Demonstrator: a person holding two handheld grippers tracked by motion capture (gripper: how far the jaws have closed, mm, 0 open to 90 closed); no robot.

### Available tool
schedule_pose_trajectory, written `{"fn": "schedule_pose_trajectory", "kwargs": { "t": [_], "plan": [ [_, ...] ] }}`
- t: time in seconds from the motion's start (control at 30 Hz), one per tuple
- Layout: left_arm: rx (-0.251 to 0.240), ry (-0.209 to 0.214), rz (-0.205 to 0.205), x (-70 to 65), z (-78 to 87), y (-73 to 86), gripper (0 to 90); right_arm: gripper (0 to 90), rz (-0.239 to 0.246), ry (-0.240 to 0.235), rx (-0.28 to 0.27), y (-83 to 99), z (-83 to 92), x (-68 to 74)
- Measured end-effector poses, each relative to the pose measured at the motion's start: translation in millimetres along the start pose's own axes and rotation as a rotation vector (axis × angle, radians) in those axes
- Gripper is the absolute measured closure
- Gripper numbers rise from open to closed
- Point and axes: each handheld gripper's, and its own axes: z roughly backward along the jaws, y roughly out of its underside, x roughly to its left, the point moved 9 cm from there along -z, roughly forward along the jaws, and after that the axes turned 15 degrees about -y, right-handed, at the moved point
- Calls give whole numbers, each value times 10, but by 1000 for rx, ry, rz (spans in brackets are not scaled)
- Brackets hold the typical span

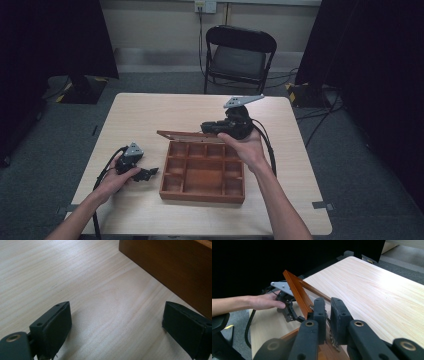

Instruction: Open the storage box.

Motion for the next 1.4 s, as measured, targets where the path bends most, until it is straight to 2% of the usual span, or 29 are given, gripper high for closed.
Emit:
{"fn": "schedule_pose_trajectory", "kwargs": {
  "t": [0.7, 1.4],
  "plan": [
    [0, 0, -1, 1, 0, 0, 83, 847, -5, 15, -25, -53, 9, -47],
    [0, 0, -2, 1, 0, 0, 83, 850, -12, 8, -28, -66, 18, -65]
  ]
}}
